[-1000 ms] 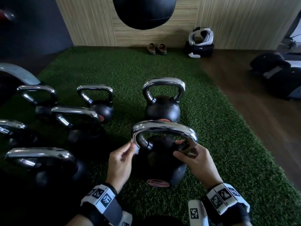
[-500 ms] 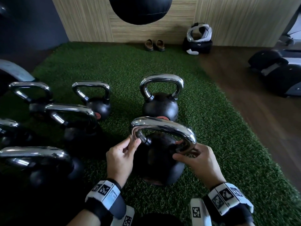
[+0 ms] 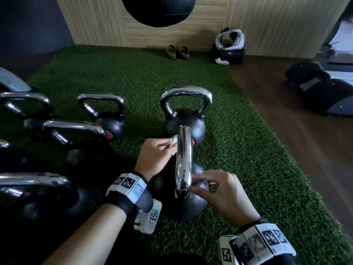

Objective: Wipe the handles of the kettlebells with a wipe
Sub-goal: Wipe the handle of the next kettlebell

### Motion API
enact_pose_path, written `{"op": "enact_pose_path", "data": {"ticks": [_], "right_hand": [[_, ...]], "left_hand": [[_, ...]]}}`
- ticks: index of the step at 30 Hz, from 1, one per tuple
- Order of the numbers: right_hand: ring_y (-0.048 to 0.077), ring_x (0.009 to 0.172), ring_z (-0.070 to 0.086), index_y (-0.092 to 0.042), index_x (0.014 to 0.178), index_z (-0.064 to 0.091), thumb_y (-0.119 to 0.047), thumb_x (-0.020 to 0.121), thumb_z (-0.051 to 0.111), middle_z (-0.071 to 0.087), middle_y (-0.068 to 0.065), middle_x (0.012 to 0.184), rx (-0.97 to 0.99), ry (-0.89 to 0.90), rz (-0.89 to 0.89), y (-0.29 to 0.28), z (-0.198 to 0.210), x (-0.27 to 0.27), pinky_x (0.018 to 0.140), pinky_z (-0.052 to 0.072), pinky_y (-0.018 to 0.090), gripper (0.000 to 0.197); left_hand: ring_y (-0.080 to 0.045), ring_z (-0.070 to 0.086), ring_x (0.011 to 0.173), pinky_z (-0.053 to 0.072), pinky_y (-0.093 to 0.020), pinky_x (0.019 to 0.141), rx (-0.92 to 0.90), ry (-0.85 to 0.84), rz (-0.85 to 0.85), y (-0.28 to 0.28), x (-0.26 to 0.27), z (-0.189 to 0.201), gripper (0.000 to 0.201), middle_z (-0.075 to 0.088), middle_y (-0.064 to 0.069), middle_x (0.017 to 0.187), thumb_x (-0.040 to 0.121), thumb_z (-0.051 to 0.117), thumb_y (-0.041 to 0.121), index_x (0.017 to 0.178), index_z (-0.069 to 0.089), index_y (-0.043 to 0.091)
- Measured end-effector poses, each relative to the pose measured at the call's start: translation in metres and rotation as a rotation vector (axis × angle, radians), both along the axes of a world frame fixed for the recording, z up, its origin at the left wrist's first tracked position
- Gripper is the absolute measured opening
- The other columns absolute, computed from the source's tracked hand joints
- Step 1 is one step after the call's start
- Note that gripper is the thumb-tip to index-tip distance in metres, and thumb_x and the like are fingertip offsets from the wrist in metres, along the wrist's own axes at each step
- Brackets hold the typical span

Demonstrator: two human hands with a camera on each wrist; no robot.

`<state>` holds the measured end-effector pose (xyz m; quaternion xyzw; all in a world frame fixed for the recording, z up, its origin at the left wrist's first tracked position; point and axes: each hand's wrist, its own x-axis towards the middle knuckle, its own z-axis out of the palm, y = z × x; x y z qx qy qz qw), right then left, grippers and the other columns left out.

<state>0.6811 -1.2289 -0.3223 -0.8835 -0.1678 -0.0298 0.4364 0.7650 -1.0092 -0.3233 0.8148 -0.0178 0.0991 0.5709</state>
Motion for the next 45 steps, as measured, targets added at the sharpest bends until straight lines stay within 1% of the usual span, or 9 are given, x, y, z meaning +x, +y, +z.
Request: {"op": "enact_pose_path", "data": {"ticks": [2,5,9,12,16,19,25,35,45], "right_hand": [[-0.004,0.128,0.056,-0.047,0.125,0.068,-0.044,0.073,0.088,0.059,-0.020,0.142,0.004,0.032,-0.101,-0.001,-0.017,0.008,0.109,0.049,0.029,0.056],[-0.002,0.139,0.046,-0.061,0.135,0.052,-0.063,0.068,0.084,0.046,-0.022,0.155,0.060,0.231,-0.053,-0.005,-0.032,0.016,0.117,0.043,0.037,0.075],[-0.004,0.138,0.047,-0.066,0.136,0.048,-0.071,0.062,0.083,0.044,-0.026,0.154,0.109,0.255,-0.046,-0.007,-0.041,0.022,0.120,0.039,0.041,0.082],[-0.004,0.138,0.048,-0.065,0.135,0.049,-0.073,0.058,0.083,0.044,-0.025,0.154,0.134,0.271,-0.050,-0.007,-0.043,0.024,0.120,0.039,0.040,0.084],[0.001,0.139,0.048,-0.064,0.134,0.051,-0.072,0.058,0.086,0.047,-0.023,0.153,0.193,0.290,-0.047,-0.007,-0.053,0.027,0.119,0.039,0.044,0.084],[0.001,0.139,0.048,-0.062,0.134,0.052,-0.072,0.056,0.087,0.048,-0.021,0.153,0.212,0.294,-0.045,-0.007,-0.058,0.028,0.119,0.040,0.046,0.086],[-0.002,0.140,0.046,-0.063,0.135,0.052,-0.074,0.057,0.085,0.046,-0.021,0.155,0.202,0.282,-0.031,-0.008,-0.054,0.028,0.121,0.037,0.042,0.086],[-0.002,0.141,0.044,-0.064,0.135,0.050,-0.072,0.059,0.086,0.047,-0.021,0.154,0.203,0.288,-0.034,-0.007,-0.053,0.026,0.121,0.037,0.043,0.085],[0.004,0.137,0.050,-0.062,0.133,0.054,-0.071,0.054,0.088,0.050,-0.022,0.151,0.252,0.321,-0.034,-0.005,-0.050,0.027,0.117,0.042,0.045,0.087]], "left_hand": [[-0.008,0.064,0.088,0.053,-0.034,0.086,-0.119,0.062,-0.083,0.006,-0.005,-0.001,0.019,0.072,0.005,0.091,0.083,0.076,0.036,0.090,0.084,0.020],[-0.004,0.073,0.099,0.060,-0.039,0.093,0.056,-0.053,-0.078,0.011,-0.012,-0.012,0.018,0.078,0.006,0.105,0.092,0.077,0.019,0.107,0.081,0.010],[0.005,0.068,0.091,0.061,-0.040,0.078,0.147,-0.114,-0.042,0.006,-0.009,0.003,0.017,0.080,0.009,0.097,0.093,0.076,0.025,0.107,0.082,0.017],[0.013,0.060,0.069,0.050,-0.020,0.062,0.020,-0.141,0.003,-0.004,-0.010,0.021,0.011,0.075,0.018,0.077,0.096,0.072,0.030,0.098,0.082,0.032],[0.010,0.071,0.091,0.058,-0.024,0.092,0.004,-0.044,-0.007,-0.005,-0.010,0.026,0.020,0.074,0.030,0.086,0.097,0.070,0.015,0.106,0.080,0.031],[-0.008,0.074,0.107,0.057,-0.036,0.102,-0.147,0.033,-0.074,-0.001,-0.004,0.035,0.022,0.080,0.011,0.102,0.097,0.070,0.011,0.117,0.078,0.017],[-0.001,0.074,0.084,0.060,-0.016,0.075,-0.475,0.050,-0.113,-0.005,-0.033,0.052,0.030,0.080,0.010,0.090,0.093,0.064,-0.006,0.120,0.069,0.005],[-0.018,0.075,0.080,0.065,-0.031,0.073,-0.434,0.247,-0.294,0.022,-0.061,0.069,0.027,0.080,-0.012,0.093,0.074,0.076,0.011,0.099,0.079,0.002],[-0.012,0.075,0.073,0.060,-0.020,0.067,-0.247,0.258,-0.502,0.041,-0.081,0.056,0.016,0.079,-0.008,0.082,0.071,0.082,0.003,0.081,0.079,0.015]]}}
